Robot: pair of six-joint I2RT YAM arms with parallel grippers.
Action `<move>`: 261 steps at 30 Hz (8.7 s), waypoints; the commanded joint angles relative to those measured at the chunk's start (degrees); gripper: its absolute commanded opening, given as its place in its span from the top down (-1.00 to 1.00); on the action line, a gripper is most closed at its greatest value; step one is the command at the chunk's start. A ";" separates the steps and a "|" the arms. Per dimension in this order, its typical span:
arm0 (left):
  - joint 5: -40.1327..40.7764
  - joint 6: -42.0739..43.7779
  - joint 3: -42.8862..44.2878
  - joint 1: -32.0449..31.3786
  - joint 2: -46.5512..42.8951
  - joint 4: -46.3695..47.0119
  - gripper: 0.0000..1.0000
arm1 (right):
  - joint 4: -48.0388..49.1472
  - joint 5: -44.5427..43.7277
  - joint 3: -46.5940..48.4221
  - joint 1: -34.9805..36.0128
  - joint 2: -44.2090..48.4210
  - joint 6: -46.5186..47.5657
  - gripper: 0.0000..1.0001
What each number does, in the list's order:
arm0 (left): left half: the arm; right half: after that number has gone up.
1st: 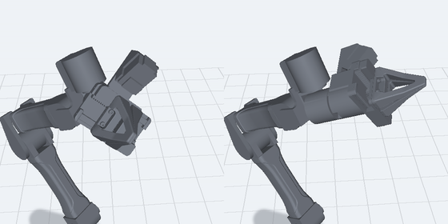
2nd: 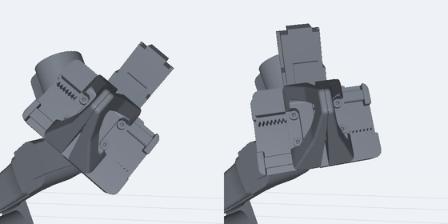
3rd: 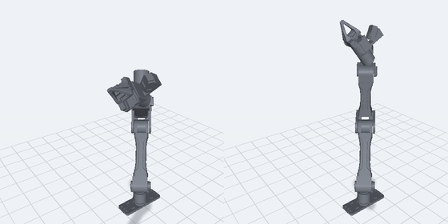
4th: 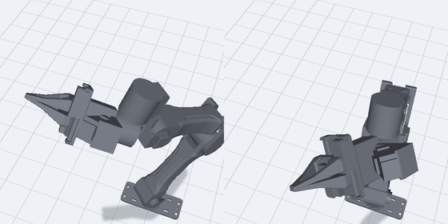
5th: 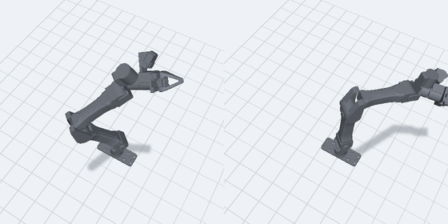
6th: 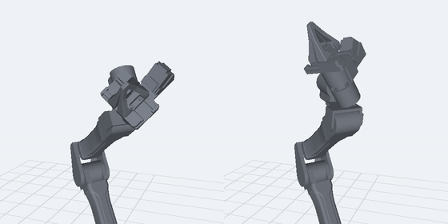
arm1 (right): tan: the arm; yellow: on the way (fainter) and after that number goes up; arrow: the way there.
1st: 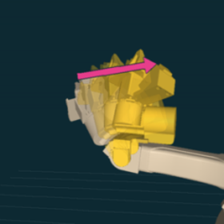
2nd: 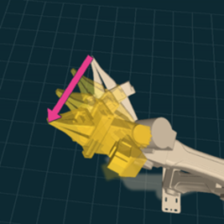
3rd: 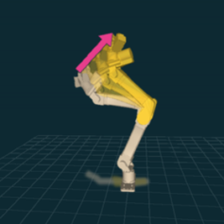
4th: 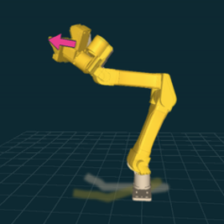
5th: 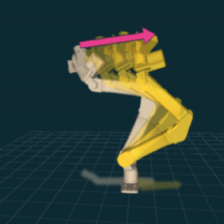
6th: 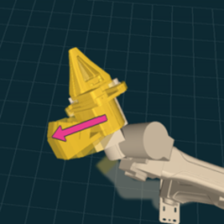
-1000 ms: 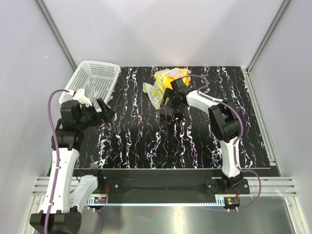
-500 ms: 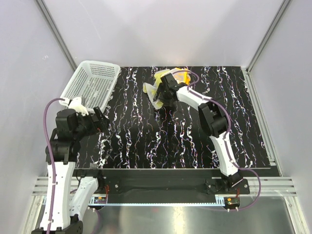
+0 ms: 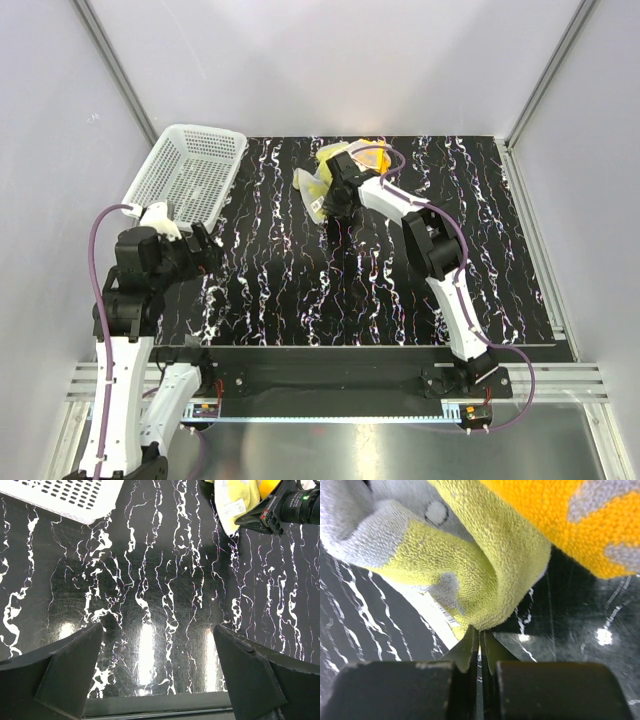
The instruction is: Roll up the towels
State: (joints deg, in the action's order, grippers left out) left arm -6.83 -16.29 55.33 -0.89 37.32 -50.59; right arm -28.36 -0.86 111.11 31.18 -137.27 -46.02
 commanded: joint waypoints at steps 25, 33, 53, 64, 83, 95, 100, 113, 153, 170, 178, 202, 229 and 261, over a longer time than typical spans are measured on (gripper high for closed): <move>-6.08 -4.27 0.05 -0.35 -4.01 1.11 -0.98 | -9.27 11.67 -25.73 13.63 50.33 9.37 1.00; -11.71 -9.09 -4.96 -0.35 -4.28 6.01 -0.98 | 0.67 19.40 -49.68 24.34 50.01 3.30 1.00; -0.13 -22.91 -14.73 -27.75 10.38 22.78 -0.98 | -14.45 -9.95 -51.25 14.81 61.85 -0.66 -0.86; 8.76 -16.32 3.98 -40.67 45.08 30.73 -0.98 | -14.27 -9.68 -54.33 12.94 62.48 0.40 -0.83; 12.28 -14.64 16.12 -46.84 64.80 28.79 -0.08 | -16.46 -11.18 -55.30 10.75 64.24 3.04 -0.84; 17.98 -14.37 15.60 -47.10 59.90 22.65 1.00 | -16.64 -11.00 -51.09 9.25 62.31 5.32 -0.84; 23.43 -17.71 6.66 -46.93 40.23 13.27 1.00 | -14.63 -7.58 -40.37 8.99 56.25 10.50 -0.85; 33.28 -34.84 6.01 -46.22 6.21 -25.68 1.00 | -16.37 8.42 10.38 8.20 12.43 21.76 -0.87; 34.25 -39.52 4.52 -46.14 -0.58 -35.55 1.00 | -6.09 23.81 18.18 8.81 -14.43 15.52 0.96; 37.86 -25.03 13.75 -46.05 10.23 -19.48 1.00 | -8.29 -8.36 -30.32 -0.15 34.50 17.37 1.00; 36.81 -19.49 18.93 -45.87 11.72 -15.60 1.00 | -15.75 -11.52 -44.22 0.11 64.29 12.71 1.00; 14.57 -6.30 11.56 -21.10 39.21 14.80 0.68 | -17.88 -21.56 -39.31 -10.08 43.51 9.54 0.08; -2.75 -28.60 -25.61 -15.64 12.09 32.48 -0.98 | -2.48 9.65 -69.45 -11.49 74.50 5.76 -0.99; 6.39 -38.99 -39.07 -15.02 4.25 24.66 -0.73 | -9.79 -0.72 -80.78 -11.49 83.40 -8.56 -0.83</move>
State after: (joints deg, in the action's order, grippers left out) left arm -0.64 -55.86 17.15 -16.16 40.66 -28.16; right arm -40.40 -1.98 31.31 19.86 -53.95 -52.58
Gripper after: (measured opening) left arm 0.894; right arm 0.944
